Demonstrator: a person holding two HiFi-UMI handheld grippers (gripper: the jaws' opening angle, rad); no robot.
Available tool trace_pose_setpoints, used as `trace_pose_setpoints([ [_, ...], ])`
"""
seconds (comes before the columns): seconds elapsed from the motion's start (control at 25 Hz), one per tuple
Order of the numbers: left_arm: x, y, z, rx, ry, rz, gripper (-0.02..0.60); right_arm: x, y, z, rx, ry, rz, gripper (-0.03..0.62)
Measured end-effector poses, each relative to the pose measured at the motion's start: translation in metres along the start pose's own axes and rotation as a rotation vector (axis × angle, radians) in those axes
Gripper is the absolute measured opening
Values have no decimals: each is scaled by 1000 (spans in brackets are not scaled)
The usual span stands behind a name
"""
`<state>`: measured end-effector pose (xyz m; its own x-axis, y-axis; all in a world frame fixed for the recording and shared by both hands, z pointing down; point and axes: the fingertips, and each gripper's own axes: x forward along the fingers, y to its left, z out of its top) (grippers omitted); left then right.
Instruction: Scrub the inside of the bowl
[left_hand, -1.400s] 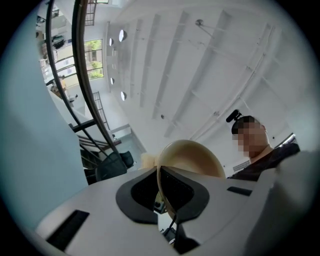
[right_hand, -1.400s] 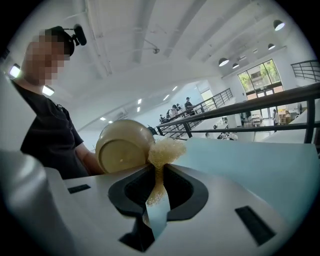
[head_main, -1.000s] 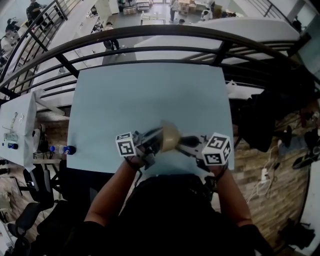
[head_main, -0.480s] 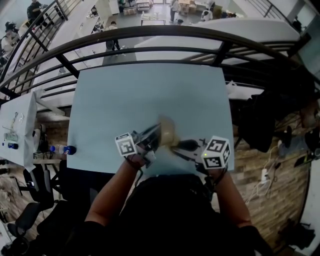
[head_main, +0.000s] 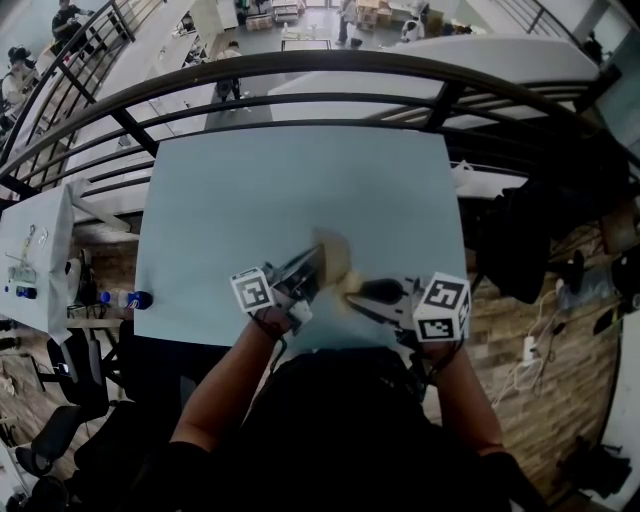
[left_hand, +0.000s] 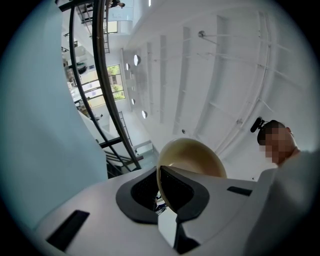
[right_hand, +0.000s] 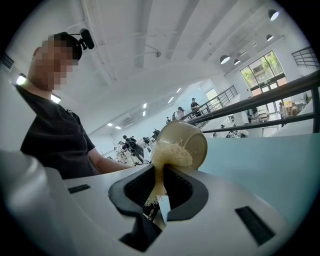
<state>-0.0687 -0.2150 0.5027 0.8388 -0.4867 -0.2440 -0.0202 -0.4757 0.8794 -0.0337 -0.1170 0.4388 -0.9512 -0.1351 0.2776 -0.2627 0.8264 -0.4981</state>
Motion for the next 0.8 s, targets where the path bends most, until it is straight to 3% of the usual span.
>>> trace_pose_setpoints([
  [0.24, 4, -7, -12, -55, 19, -28, 5, 0, 11, 26, -76, -18, -4, 63],
  [0.56, 5, -9, -18, -11, 50, -27, 5, -11, -3, 48, -93, -58, -63, 63],
  [0.8, 0, -3, -26, 1, 75, 15, 5, -14, -15, 62, -106, -71, -108, 63],
])
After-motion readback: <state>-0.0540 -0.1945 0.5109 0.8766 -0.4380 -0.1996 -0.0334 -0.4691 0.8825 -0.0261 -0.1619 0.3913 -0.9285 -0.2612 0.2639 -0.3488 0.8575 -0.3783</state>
